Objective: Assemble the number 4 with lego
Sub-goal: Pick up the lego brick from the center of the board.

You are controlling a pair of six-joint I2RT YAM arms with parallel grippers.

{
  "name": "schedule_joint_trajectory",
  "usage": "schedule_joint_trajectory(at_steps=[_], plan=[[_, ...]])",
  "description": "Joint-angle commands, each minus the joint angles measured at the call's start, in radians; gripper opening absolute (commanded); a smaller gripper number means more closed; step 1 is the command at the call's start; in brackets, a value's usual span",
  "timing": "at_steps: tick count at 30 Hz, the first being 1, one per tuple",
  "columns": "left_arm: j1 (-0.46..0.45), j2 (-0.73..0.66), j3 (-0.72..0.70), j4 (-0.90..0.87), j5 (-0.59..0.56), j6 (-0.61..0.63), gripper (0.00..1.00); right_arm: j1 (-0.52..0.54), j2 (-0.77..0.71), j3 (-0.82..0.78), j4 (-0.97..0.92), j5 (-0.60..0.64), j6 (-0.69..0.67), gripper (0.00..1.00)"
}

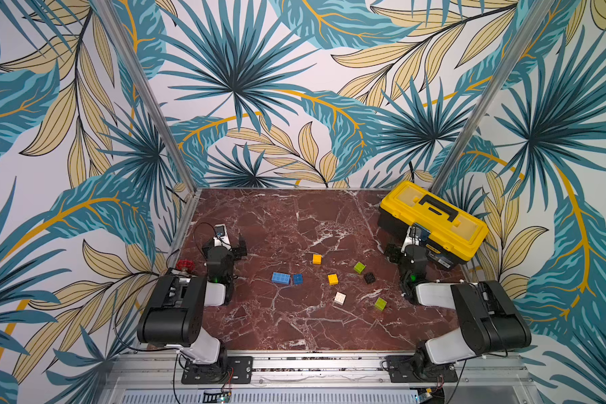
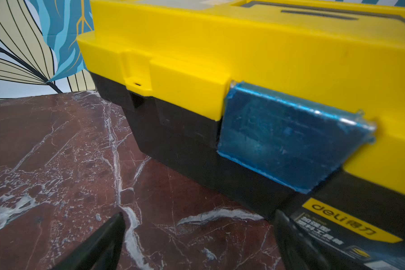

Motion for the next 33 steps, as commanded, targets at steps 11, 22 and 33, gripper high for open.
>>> schedule_joint_trajectory(at_steps=[11, 22, 33], plan=[[0.008, -0.015, -0.002, -0.043, 0.016, -0.013, 1.0, -0.004, -0.003, -0.003, 0.017, -0.008, -0.01, 0.99], [0.008, -0.35, 0.237, -0.64, -0.091, -0.162, 0.97, 0.077, -0.412, 0.435, -1.215, 0.28, 0.478, 0.99], [-0.416, -0.462, 0.481, -1.363, -0.014, -0.65, 0.73, 0.26, -0.354, 0.496, -1.752, -0.058, 0.813, 0.58]])
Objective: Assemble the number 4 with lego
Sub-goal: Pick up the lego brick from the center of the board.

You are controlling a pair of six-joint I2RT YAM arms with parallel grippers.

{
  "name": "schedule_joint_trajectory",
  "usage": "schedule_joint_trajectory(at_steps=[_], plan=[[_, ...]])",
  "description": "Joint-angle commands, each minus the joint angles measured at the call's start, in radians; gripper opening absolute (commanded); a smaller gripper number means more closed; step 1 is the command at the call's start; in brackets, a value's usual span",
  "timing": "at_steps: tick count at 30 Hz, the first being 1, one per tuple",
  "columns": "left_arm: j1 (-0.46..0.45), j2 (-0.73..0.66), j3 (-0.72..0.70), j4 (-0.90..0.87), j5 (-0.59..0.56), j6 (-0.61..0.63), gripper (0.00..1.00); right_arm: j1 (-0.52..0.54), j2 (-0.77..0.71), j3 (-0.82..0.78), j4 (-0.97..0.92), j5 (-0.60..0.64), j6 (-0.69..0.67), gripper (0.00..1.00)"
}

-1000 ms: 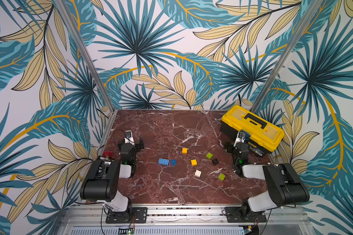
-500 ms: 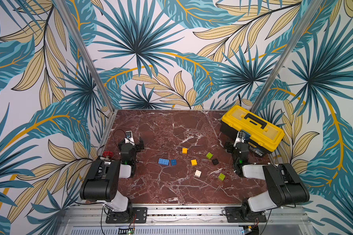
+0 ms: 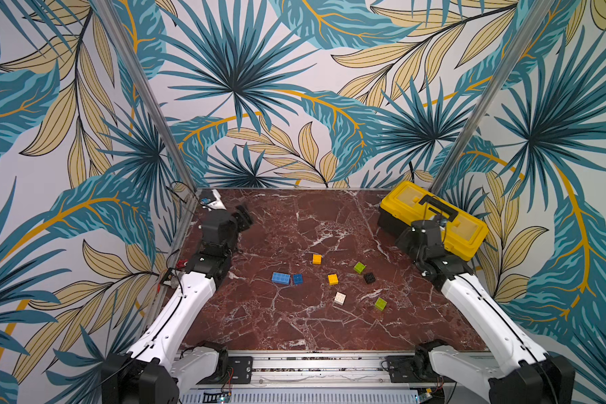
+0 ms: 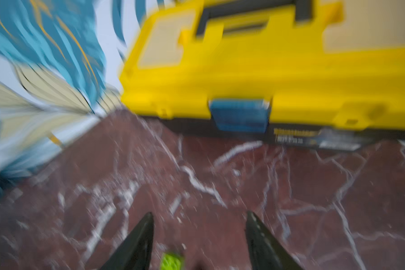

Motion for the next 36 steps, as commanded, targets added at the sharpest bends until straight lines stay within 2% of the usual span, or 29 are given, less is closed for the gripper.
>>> schedule_joint_trajectory(at_steps=[1, 4, 6, 11, 15, 18, 25, 29, 33, 36], plan=[[-0.159, -0.016, -0.049, -0.246, 0.024, -0.11, 0.73, 0.127, 0.015, -0.014, -0.366, -0.042, 0.159, 0.58], [-0.279, -0.045, -0.074, -0.278, -0.005, -0.141, 0.73, 0.204, 0.035, -0.071, -0.375, -0.08, 0.193, 0.59], [-0.309, -0.065, -0.092, -0.3, -0.023, -0.172, 0.73, 0.221, 0.055, -0.104, -0.379, -0.105, 0.206, 0.59], [-0.308, -0.105, -0.164, -0.222, -0.042, -0.224, 0.73, 0.236, 0.117, -0.169, -0.307, -0.158, 0.199, 0.62], [-0.304, -0.073, -0.125, -0.243, -0.05, -0.229, 0.74, 0.238, 0.175, -0.181, -0.241, -0.188, 0.184, 0.62], [-0.298, -0.049, -0.11, -0.247, -0.007, -0.243, 0.73, 0.239, 0.214, -0.18, -0.222, -0.2, 0.172, 0.59], [-0.296, -0.046, -0.131, -0.226, 0.03, -0.269, 0.71, 0.24, 0.194, -0.206, -0.233, -0.214, 0.186, 0.58], [-0.296, -0.048, -0.134, -0.23, 0.028, -0.267, 0.69, 0.24, 0.174, -0.237, -0.221, -0.216, 0.19, 0.55], [-0.291, -0.051, -0.132, -0.236, 0.026, -0.27, 0.68, 0.24, 0.188, -0.249, -0.207, -0.209, 0.188, 0.42], [-0.287, -0.048, -0.128, -0.246, 0.024, -0.268, 0.68, 0.24, 0.181, -0.257, -0.195, -0.208, 0.18, 0.37]])
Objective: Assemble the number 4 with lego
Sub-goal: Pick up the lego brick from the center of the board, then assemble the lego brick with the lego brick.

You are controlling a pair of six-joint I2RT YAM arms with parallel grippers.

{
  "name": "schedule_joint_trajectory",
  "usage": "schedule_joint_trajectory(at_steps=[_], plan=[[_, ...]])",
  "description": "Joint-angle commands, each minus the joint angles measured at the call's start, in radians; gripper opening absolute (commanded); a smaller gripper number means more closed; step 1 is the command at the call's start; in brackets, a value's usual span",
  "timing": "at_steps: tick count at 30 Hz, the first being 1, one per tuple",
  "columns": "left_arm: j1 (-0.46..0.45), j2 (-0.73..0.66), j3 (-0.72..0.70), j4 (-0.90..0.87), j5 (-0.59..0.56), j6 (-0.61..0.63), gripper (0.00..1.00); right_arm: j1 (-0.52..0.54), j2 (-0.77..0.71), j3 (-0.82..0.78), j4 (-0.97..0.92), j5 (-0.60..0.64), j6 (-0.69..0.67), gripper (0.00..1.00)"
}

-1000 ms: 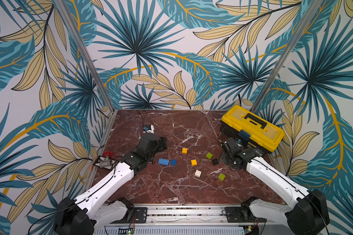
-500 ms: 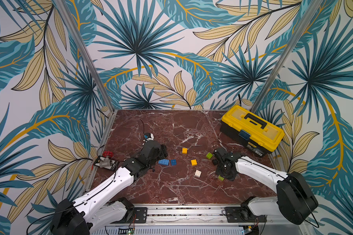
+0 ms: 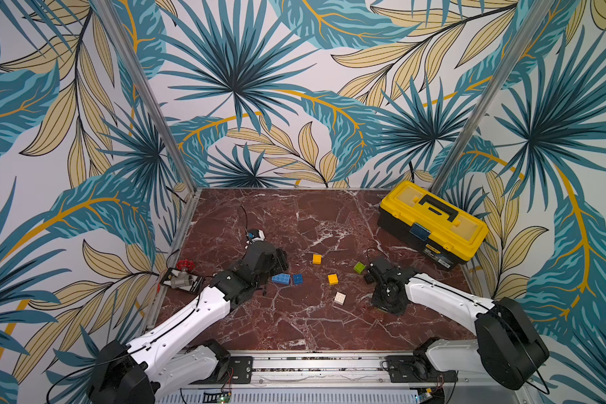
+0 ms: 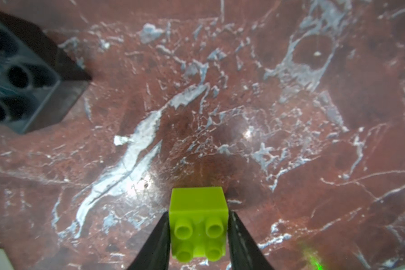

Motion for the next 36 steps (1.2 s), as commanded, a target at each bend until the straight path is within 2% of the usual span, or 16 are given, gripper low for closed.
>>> schedule_joint_trajectory(at_steps=[1, 8, 11, 13, 16, 20, 24, 30, 36], plan=[[0.009, -0.004, 0.011, -0.012, -0.002, -0.004, 0.68, 0.004, -0.01, -0.02, 0.015, 0.001, -0.006, 0.33], [0.019, 0.009, 0.029, -0.034, -0.007, 0.013, 0.68, 0.003, -0.089, 0.066, -0.038, 0.064, -0.093, 0.3], [0.019, 0.024, 0.039, -0.039, 0.0, 0.013, 0.68, 0.0, -0.019, 0.179, -0.061, 0.066, -0.182, 0.29], [0.019, 0.028, 0.045, -0.05, 0.002, 0.01, 0.67, 0.01, 0.056, 0.272, -0.117, 0.041, -0.199, 0.24], [0.02, 0.028, 0.043, -0.07, -0.018, 0.004, 0.66, 0.089, 0.102, 0.325, -0.135, 0.015, -0.145, 0.23], [0.029, 0.022, 0.027, -0.101, -0.049, -0.037, 0.65, 0.253, 0.12, 0.349, -0.121, 0.042, 0.025, 0.23], [0.042, 0.02, -0.006, -0.078, -0.023, -0.064, 0.64, 0.364, 0.184, 0.394, -0.103, 0.091, 0.163, 0.22], [0.051, 0.031, 0.003, -0.095, -0.012, -0.044, 0.63, 0.422, 0.324, 0.487, -0.12, 0.132, 0.231, 0.22], [0.067, 0.018, -0.016, -0.096, 0.01, -0.031, 0.63, 0.435, 0.367, 0.503, -0.144, 0.154, 0.302, 0.21]])
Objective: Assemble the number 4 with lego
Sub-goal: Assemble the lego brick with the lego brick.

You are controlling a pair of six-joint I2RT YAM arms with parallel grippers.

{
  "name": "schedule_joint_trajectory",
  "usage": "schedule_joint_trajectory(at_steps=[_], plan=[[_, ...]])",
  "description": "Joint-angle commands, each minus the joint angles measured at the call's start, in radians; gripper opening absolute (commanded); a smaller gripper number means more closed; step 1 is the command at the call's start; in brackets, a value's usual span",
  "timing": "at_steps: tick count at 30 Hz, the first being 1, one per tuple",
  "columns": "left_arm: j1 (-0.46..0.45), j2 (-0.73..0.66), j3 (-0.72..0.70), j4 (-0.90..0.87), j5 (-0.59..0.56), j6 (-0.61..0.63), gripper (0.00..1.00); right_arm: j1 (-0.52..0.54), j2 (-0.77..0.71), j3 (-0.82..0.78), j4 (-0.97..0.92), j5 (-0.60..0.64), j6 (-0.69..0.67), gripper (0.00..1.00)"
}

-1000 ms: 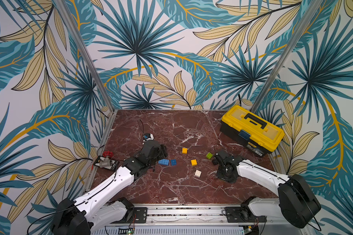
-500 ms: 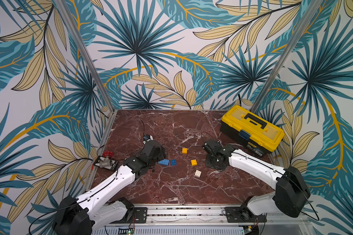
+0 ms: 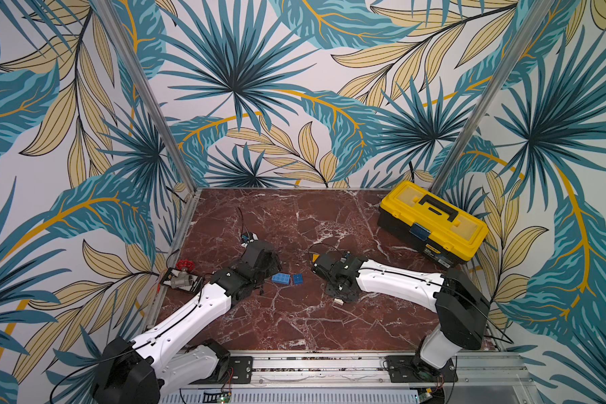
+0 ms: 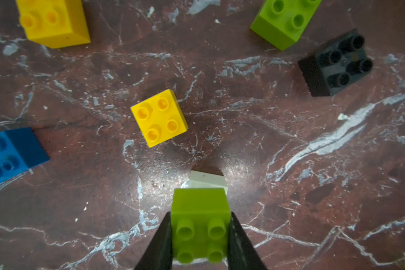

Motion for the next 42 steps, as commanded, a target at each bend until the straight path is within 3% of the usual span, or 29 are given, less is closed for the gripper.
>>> schedule_joint_trajectory(at_steps=[1, 13, 25, 38, 42], plan=[[0.014, -0.008, -0.019, -0.01, 0.02, 0.013, 0.63, 0.015, 0.012, 0.013, -0.052, 0.042, 0.084, 0.22], [0.03, 0.018, -0.011, -0.024, 0.061, 0.056, 0.63, 0.036, 0.046, 0.012, -0.057, 0.038, 0.191, 0.19], [0.034, 0.063, 0.016, -0.021, 0.071, 0.066, 0.63, 0.036, 0.075, 0.014, -0.072, 0.017, 0.211, 0.19], [0.042, 0.068, 0.041, -0.039, 0.079, 0.076, 0.63, -0.029, 0.156, -0.061, 0.035, -0.098, 0.183, 0.19], [0.044, 0.066, 0.054, -0.052, 0.089, 0.073, 0.63, -0.096, 0.259, -0.086, 0.077, -0.241, 0.106, 0.16]])
